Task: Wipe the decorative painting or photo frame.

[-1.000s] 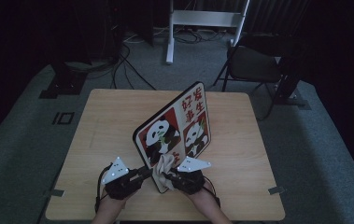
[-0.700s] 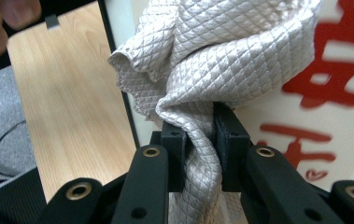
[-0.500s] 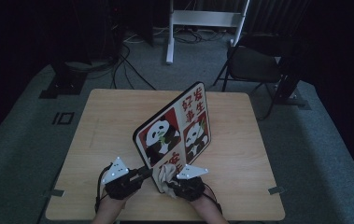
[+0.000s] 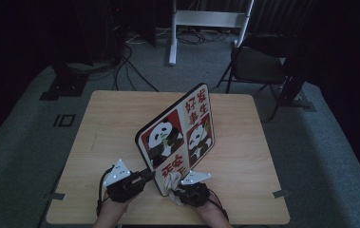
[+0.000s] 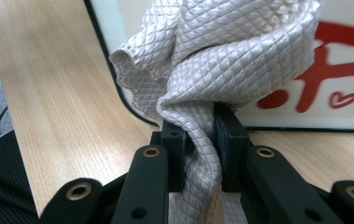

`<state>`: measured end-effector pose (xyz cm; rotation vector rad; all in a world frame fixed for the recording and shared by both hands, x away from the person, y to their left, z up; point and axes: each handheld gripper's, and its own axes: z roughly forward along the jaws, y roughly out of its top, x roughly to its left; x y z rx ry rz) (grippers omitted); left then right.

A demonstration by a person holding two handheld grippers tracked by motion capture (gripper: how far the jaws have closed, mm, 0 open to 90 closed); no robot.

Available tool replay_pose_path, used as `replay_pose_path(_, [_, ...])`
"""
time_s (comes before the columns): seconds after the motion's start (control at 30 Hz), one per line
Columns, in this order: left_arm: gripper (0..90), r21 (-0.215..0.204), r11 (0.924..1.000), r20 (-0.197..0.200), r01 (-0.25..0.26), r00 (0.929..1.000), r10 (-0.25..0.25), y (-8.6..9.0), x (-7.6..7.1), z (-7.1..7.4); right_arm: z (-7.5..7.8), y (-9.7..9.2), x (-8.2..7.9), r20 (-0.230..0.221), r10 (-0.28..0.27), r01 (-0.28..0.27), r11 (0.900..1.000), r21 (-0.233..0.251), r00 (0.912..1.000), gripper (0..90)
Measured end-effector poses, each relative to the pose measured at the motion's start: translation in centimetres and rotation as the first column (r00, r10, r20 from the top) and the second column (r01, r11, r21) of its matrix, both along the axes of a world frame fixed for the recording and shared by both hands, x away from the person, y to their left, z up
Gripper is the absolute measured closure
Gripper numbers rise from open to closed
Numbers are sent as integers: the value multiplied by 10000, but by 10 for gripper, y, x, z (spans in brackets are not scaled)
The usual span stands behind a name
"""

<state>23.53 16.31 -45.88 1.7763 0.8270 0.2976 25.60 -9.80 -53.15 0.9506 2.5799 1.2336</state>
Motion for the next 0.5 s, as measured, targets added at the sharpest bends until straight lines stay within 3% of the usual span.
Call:
replay_pose_path(0.13, [780, -4, 10000, 14, 16, 10000, -16, 0, 0, 0, 5, -5, 3, 72, -224, 223, 9997, 112, 9997, 767])
replay_pose_path(0.2, [779, -36, 10000, -3, 12, 10000, -12, 0, 0, 0, 11, -18, 10, 166, -703, 699, 9972, 255, 9974, 767])
replay_pose_path(0.47, [778, 14, 10000, -10, 48, 10000, -48, 0, 0, 0, 30, -50, 21, 496, -1611, 1572, 9847, 749, 9857, 766])
replay_pose_path(0.5, [775, -6, 10000, -33, 75, 10000, -75, -1, -1, 0, 36, -58, 22, 673, -1832, 1770, 9801, 900, 9808, 766])
